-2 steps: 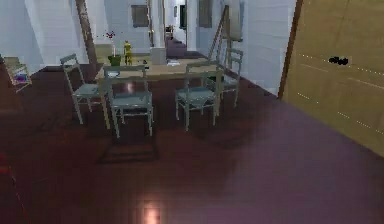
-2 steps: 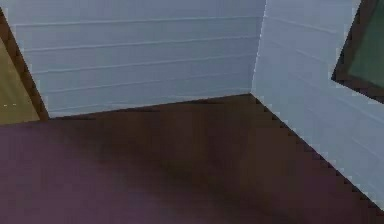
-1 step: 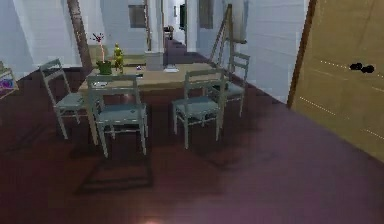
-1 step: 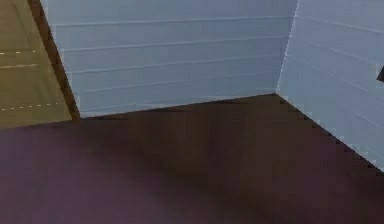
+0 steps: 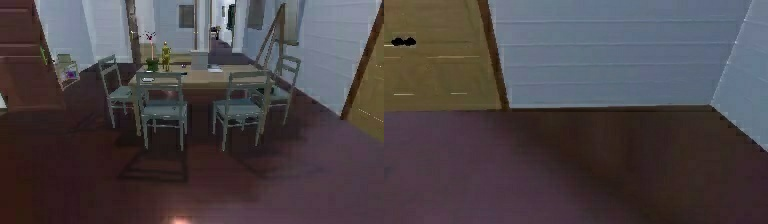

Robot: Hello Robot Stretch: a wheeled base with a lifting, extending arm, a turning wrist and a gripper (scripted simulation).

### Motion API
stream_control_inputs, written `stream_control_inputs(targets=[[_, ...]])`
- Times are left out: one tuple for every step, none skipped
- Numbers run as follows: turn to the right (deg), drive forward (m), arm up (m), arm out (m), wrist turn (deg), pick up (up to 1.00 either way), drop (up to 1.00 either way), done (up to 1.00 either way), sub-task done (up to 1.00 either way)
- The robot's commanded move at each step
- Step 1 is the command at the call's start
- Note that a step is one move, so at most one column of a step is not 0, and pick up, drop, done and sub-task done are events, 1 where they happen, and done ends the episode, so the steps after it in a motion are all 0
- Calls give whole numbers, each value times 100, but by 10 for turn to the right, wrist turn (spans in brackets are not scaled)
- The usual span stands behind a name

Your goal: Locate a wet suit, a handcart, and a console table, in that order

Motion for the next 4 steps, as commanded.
stream_control_inputs(targets=[[0,85,0,0,0,0,0,0,0],[-450,0,0,0,0,0,0,0,0],[-30,0,0,0,0,0,0,0,0],[0,50,0,0,0,0,0,0,0]])
